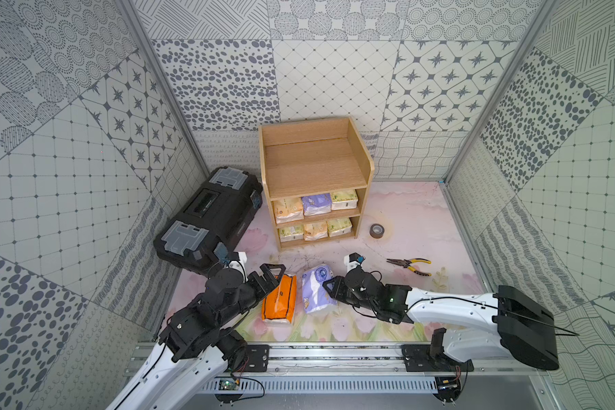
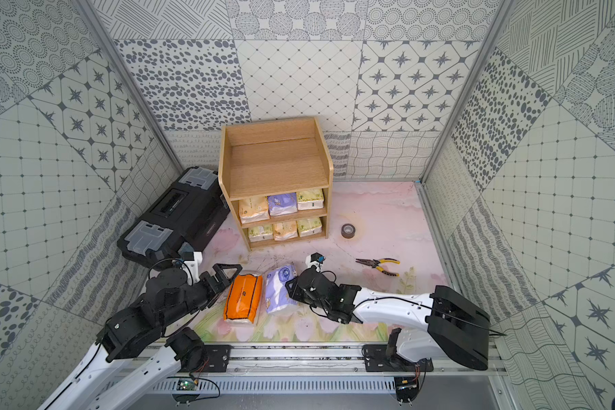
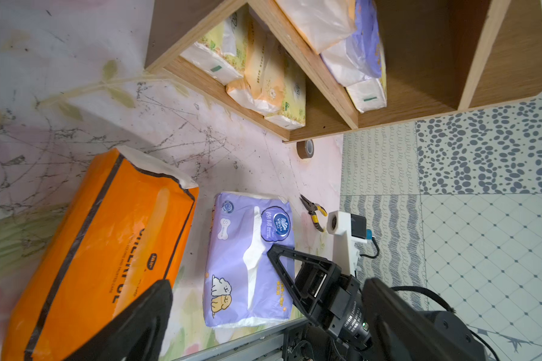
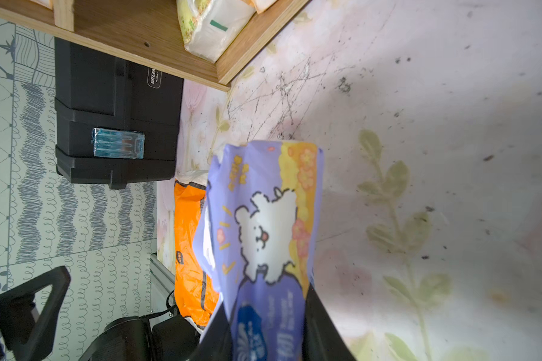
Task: Remove the tissue boxes from the shelf
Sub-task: Place the box of tissues at the center of the board.
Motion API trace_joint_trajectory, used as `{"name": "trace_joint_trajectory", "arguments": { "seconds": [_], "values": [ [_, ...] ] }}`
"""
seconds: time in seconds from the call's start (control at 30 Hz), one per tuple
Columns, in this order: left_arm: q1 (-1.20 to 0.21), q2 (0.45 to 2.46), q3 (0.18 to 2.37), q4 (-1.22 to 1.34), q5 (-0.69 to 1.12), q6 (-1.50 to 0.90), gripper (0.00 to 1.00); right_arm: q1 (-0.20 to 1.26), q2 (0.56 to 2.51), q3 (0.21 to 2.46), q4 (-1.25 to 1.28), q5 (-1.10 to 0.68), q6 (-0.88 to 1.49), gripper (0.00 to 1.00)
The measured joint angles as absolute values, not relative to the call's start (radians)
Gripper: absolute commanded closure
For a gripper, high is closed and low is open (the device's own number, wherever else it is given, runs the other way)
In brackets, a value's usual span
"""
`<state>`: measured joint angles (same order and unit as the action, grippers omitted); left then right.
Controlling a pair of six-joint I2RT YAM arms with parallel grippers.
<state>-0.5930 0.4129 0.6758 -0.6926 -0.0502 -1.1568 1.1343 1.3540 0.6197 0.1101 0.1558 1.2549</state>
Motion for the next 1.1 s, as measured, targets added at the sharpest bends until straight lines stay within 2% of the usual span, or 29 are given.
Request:
{"name": "trace_joint_trajectory", "arguments": {
  "seconds": [0.33,0.4,0.43,0.47,0.5,0.57,0.67,0.77,0.97,1.1],
  "values": [
    [-0.593,0.428,0.625,-0.694,-0.107,-1.156,0.01,1.181,1.445,0.545,0.294,0.157,1.28,0.85],
    [-0.593,0.458,0.625,-0.686,-0.108,-1.15,0.0,1.197,1.448,0.528,0.318,0.159,1.286,0.82],
    [-0.593,0.474,0.625,-0.682,-0.108,-1.148,0.01,1.204,1.449,0.524,0.326,0.16,1.291,0.77],
    [-0.593,0.488,0.625,-0.677,-0.107,-1.145,0.01,1.21,1.452,0.522,0.334,0.16,1.295,0.65],
    [-0.593,0.506,0.626,-0.67,-0.106,-1.142,0.0,1.214,1.458,0.522,0.345,0.161,1.298,0.49],
    [-0.593,0.533,0.626,-0.654,-0.1,-1.137,0.01,1.217,1.466,0.522,0.356,0.166,1.306,0.3],
    [-0.593,0.56,0.626,-0.632,-0.088,-1.134,0.0,1.218,1.463,0.522,0.337,0.184,1.286,0.2],
    [-0.593,0.572,0.624,-0.614,-0.08,-1.135,0.01,1.215,1.415,0.521,0.245,0.22,1.237,0.19],
    [-0.593,0.578,0.616,-0.578,-0.051,-1.131,0.01,1.151,1.226,0.523,0.044,0.181,1.048,0.3],
    [-0.593,0.587,0.609,-0.553,-0.025,-1.13,0.0,1.114,1.216,0.525,-0.022,0.102,0.97,0.4]
  ]
}}
